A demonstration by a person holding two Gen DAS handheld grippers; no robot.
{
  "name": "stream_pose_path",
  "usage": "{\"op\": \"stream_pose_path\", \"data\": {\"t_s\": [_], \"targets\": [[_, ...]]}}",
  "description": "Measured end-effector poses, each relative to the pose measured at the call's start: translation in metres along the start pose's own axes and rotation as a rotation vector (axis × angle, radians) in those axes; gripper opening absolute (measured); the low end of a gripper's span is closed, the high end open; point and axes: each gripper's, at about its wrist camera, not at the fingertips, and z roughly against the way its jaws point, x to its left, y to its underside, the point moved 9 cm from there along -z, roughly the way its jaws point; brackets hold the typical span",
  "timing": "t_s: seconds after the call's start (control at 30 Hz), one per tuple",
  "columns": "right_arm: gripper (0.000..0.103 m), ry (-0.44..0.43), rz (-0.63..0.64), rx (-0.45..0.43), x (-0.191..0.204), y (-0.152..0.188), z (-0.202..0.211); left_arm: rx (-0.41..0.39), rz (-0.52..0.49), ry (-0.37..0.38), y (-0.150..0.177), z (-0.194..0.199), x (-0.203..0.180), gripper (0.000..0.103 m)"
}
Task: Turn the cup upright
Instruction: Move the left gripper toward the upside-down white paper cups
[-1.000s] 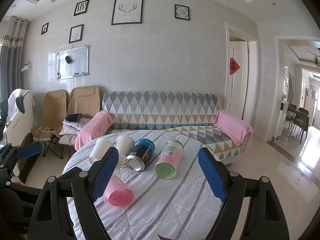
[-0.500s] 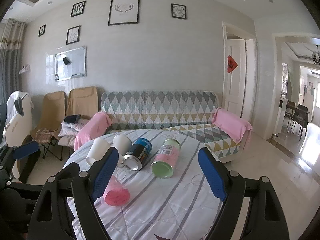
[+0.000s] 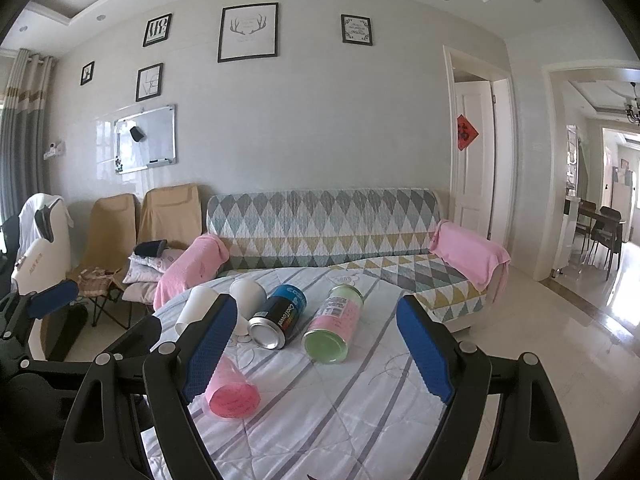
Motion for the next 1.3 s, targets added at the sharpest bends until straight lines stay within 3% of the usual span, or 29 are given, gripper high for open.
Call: {"op": "stream_pose_path", "data": {"t_s": [0.17,0.9,1.3], "targets": [[0.083,-0.004,-0.015,0.001,-0.007,-0.001,-0.004,0.01,0.025,-0.056,0.0,-0.006,0.005,0.103],[0.083,-0.028,-0.046,0.041,-0.021,0.012,-0.023,0.084,-0.002,-0.04,0.01,-0.024,-0.008,0.103],[0.083,0.001,-0.067,0.151,-0.032,0.026,-0.055,0.274,-0.014,0.051,0.032,-0.063,0.004,0.103]]}}
